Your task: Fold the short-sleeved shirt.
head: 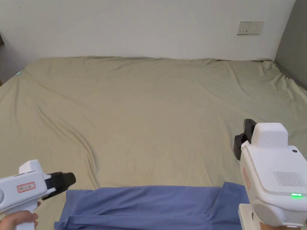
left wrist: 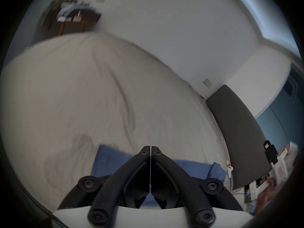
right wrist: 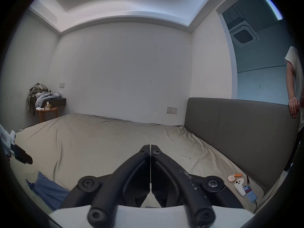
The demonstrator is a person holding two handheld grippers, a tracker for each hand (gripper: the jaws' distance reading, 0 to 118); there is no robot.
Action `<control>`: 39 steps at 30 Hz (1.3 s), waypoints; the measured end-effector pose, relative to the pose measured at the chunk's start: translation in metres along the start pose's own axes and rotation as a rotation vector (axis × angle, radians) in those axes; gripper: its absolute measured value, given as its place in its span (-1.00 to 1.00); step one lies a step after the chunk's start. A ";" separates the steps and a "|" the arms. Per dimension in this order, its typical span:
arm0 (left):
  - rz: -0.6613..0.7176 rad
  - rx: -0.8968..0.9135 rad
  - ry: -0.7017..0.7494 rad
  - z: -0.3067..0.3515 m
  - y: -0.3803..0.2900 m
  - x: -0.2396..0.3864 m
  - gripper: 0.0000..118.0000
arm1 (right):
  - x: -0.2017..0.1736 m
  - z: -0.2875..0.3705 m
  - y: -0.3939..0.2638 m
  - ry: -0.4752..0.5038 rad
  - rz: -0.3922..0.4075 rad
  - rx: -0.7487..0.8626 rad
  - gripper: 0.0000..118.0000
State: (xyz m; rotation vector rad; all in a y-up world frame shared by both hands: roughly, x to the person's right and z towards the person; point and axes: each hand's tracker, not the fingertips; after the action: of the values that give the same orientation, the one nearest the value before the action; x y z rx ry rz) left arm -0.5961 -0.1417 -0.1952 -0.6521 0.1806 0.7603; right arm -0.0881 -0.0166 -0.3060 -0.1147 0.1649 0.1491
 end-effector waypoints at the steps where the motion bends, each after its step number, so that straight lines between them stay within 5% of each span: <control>1: 0.001 -0.039 -0.007 -0.002 0.000 -0.012 -1.00 | -0.002 -0.002 -0.002 0.001 0.001 -0.007 -0.96; 5: 0.027 -0.124 0.019 -0.012 -0.002 -0.049 -0.78 | -0.011 -0.010 -0.009 0.009 0.008 -0.037 -0.96; 6: 0.034 -0.138 0.012 -0.015 -0.003 -0.056 -0.48 | -0.013 -0.012 -0.011 0.012 0.010 -0.046 -0.96; 7: 0.051 -0.165 0.000 -0.019 -0.004 -0.061 0.12 | -0.015 -0.013 -0.013 0.016 0.011 -0.054 -0.96; 8: 0.070 -0.184 0.002 -0.020 -0.010 -0.061 0.47 | -0.017 -0.015 -0.014 0.020 0.013 -0.061 -0.96; 10: 0.090 -0.186 0.017 -0.028 -0.014 -0.067 0.79 | -0.020 -0.018 -0.018 0.024 0.024 -0.073 -0.96; 15: 0.131 -0.206 0.005 -0.061 -0.005 -0.118 0.67 | -0.025 -0.024 -0.022 0.031 0.040 -0.096 -0.96; 17: 0.115 -0.213 0.002 -0.048 -0.014 -0.091 0.37 | -0.026 -0.026 -0.023 0.030 0.042 -0.100 -0.96; 21: 0.080 -0.205 -0.004 -0.044 -0.020 -0.068 0.29 | -0.024 -0.029 -0.024 0.025 0.036 -0.114 -0.96; 24: 0.045 -0.214 0.001 -0.046 -0.024 -0.055 -0.06 | -0.023 -0.030 -0.024 0.024 0.029 -0.121 -0.96; 27: -0.003 -0.225 0.027 -0.047 -0.028 -0.045 -0.79 | -0.021 -0.030 -0.026 0.022 0.026 -0.127 -0.96; 39: -0.048 -0.117 0.061 -0.009 0.003 -0.033 -0.88 | -0.006 -0.027 -0.021 0.016 0.008 -0.121 -0.96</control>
State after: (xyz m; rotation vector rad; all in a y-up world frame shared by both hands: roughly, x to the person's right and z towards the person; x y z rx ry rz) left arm -0.6217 -0.1643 -0.1911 -0.7890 0.1767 0.7085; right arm -0.0952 -0.0417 -0.3296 -0.2358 0.1721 0.1662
